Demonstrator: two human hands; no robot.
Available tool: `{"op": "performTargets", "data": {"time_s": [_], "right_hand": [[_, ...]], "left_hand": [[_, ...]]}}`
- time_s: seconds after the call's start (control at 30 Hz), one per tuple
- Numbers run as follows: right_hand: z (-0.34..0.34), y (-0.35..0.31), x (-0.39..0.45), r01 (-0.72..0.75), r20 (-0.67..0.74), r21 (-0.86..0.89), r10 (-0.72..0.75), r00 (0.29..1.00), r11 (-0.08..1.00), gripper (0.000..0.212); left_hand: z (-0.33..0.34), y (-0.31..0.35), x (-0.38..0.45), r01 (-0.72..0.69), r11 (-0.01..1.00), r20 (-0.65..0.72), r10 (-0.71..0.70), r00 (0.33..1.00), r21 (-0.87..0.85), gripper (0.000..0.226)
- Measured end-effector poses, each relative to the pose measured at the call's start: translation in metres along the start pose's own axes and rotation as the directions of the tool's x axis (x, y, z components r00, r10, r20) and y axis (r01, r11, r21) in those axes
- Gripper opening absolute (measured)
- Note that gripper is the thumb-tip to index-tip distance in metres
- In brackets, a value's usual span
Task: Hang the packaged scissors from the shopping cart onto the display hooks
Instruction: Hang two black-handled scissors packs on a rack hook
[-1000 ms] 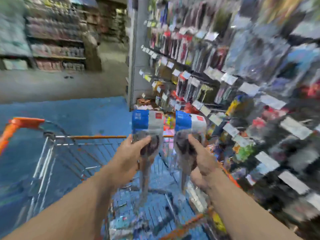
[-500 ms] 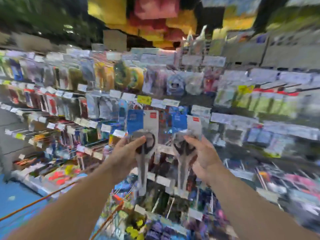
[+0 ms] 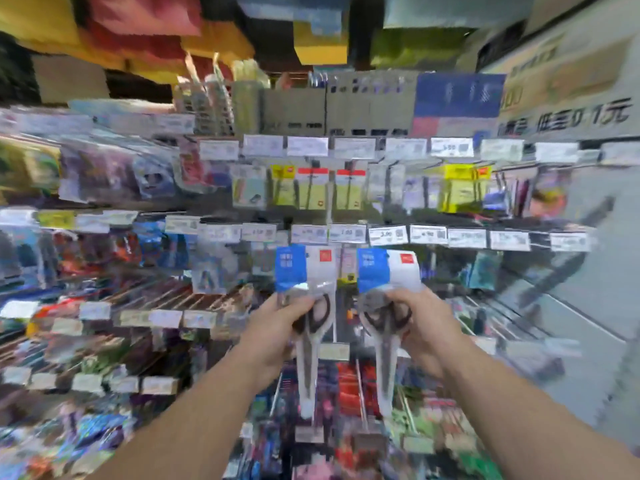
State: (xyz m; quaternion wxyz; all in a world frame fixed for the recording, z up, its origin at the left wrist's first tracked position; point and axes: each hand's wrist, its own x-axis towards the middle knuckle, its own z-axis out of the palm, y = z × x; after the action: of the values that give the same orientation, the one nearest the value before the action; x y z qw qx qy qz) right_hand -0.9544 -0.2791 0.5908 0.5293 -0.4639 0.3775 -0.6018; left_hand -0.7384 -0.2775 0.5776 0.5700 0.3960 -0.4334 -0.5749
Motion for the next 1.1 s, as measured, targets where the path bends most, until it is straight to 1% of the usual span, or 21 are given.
{"op": "performTargets", "data": {"time_s": [0.07, 0.13, 0.2, 0.23, 0.3, 0.4, 0.47, 0.53, 0.6, 0.63, 0.7, 0.73, 0.83, 0.97, 1.03, 1.1], "right_hand": [[-0.044, -0.006, 0.002, 0.012, -0.03, -0.029, -0.012, 0.999, 1.0, 0.02], [-0.082, -0.012, 0.004, 0.013, -0.077, -0.028, -0.015, 0.997, 1.0, 0.023], [-0.114, -0.017, 0.006, -0.001, -0.126, -0.027, -0.002, 0.992, 1.0, 0.016], [-0.128, -0.019, 0.007, -0.005, -0.144, -0.03, 0.001, 0.99, 1.0, 0.013], [-0.153, -0.022, 0.011, -0.014, -0.175, -0.029, 0.009, 0.985, 0.999, 0.022], [-0.183, -0.021, 0.019, -0.034, -0.191, -0.02, 0.03, 0.981, 0.999, 0.019], [-0.2, -0.019, 0.027, -0.056, -0.22, -0.044, 0.045, 0.974, 0.997, 0.023], [-0.214, -0.017, 0.038, -0.054, -0.243, -0.037, 0.043, 0.969, 0.998, 0.028], [-0.222, -0.016, 0.05, -0.054, -0.243, -0.034, 0.044, 0.969, 0.998, 0.02], [-0.226, -0.014, 0.057, -0.055, -0.25, -0.028, 0.047, 0.967, 0.998, 0.02], [-0.234, -0.007, 0.072, -0.06, -0.273, -0.016, 0.053, 0.96, 0.998, 0.032], [-0.235, -0.006, 0.078, -0.064, -0.278, -0.01, 0.059, 0.959, 0.998, 0.035], [-0.237, -0.001, 0.097, -0.055, -0.236, 0.032, 0.061, 0.97, 0.998, 0.03], [-0.241, 0.004, 0.116, -0.061, -0.171, 0.039, 0.067, 0.983, 0.997, 0.029], [-0.245, 0.004, 0.122, -0.061, -0.154, -0.01, 0.058, 0.986, 0.998, 0.026], [-0.254, 0.005, 0.126, -0.058, -0.173, -0.06, 0.047, 0.984, 0.996, 0.023]], "left_hand": [[0.036, -0.017, 0.009, 0.014, 1.0, 0.019, -0.014, 1.0, -0.006, 0.012], [0.07, -0.033, 0.018, 0.024, 1.0, 0.045, -0.024, 0.999, -0.001, 0.015], [0.102, -0.049, 0.026, 0.048, 0.999, 0.057, -0.049, 0.997, 0.01, 0.013], [0.117, -0.056, 0.03, 0.055, 0.998, 0.062, -0.055, 0.997, 0.012, 0.012], [0.144, -0.07, 0.039, 0.082, 0.996, 0.076, -0.083, 0.994, 0.018, 0.013], [0.172, -0.088, 0.058, 0.107, 0.994, 0.094, -0.11, 0.99, 0.036, 0.022], [0.188, -0.097, 0.073, 0.117, 0.992, 0.113, -0.121, 0.986, 0.043, 0.023], [0.202, -0.104, 0.088, 0.133, 0.99, 0.145, -0.137, 0.98, 0.037, 0.022], [0.211, -0.113, 0.104, 0.14, 0.989, 0.161, -0.146, 0.976, 0.046, 0.02], [0.213, -0.119, 0.114, 0.143, 0.988, 0.166, -0.15, 0.975, 0.05, 0.021], [0.219, -0.127, 0.131, 0.151, 0.987, 0.191, -0.158, 0.969, 0.049, 0.023], [0.221, -0.131, 0.139, 0.154, 0.987, 0.196, -0.159, 0.968, 0.039, 0.023], [0.227, -0.139, 0.158, 0.167, 0.986, 0.194, -0.167, 0.967, 0.015, 0.021], [0.231, -0.146, 0.177, 0.199, 0.979, 0.247, -0.201, 0.948, 0.034, 0.024], [0.236, -0.148, 0.184, 0.198, 0.979, 0.278, -0.2, 0.939, 0.036, 0.026], [0.244, -0.149, 0.188, 0.193, 0.98, 0.311, -0.199, 0.929, 0.052, 0.024]]}}
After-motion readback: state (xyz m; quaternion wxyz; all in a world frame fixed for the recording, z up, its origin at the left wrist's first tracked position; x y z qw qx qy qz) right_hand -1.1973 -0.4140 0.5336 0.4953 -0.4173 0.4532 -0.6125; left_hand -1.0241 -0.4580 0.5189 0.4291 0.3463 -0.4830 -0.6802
